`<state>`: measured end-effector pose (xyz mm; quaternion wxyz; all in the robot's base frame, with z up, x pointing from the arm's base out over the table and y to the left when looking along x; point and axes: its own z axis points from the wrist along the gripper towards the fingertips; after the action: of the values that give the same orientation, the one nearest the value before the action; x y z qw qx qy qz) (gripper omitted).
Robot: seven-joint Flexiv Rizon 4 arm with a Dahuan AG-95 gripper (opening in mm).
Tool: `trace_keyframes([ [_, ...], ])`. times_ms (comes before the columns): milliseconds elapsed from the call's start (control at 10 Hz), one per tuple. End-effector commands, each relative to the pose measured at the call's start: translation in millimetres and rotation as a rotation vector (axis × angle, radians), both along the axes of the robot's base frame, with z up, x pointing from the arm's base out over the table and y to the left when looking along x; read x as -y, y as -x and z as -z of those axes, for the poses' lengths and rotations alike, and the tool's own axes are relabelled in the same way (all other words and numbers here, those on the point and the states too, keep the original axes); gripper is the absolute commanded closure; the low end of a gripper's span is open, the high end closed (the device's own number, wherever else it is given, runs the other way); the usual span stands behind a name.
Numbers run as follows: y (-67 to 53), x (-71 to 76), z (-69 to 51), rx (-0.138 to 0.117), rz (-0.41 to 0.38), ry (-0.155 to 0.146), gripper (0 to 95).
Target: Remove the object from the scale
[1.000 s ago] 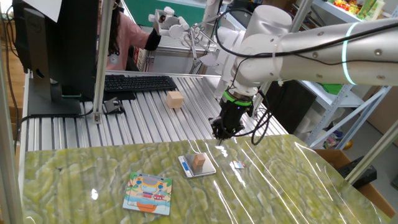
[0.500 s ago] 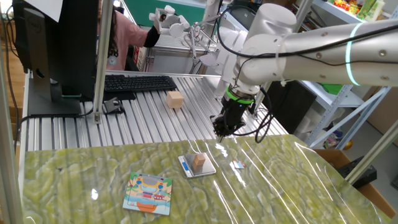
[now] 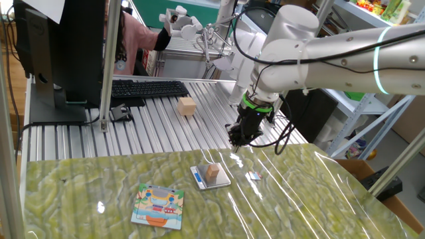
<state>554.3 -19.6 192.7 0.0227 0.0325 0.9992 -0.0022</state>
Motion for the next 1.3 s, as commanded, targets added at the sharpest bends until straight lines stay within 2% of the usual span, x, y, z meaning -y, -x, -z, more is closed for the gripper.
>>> trace_keyframes([
  [100, -2.6, 0.6, -0.1, 0.002, -0.005, 0.0, 95.0],
  [600, -29.8, 10.7, 1.5, 0.009, -0.027, 0.0, 95.0],
  [800, -36.4, 10.0, 8.6, 0.009, -0.034, -0.001, 95.0],
  [1100, -42.0, 4.4, 26.4, 0.012, -0.039, -0.005, 95.0],
  [1300, -44.9, 0.9, 39.8, 0.027, -0.034, -0.004, 95.0],
])
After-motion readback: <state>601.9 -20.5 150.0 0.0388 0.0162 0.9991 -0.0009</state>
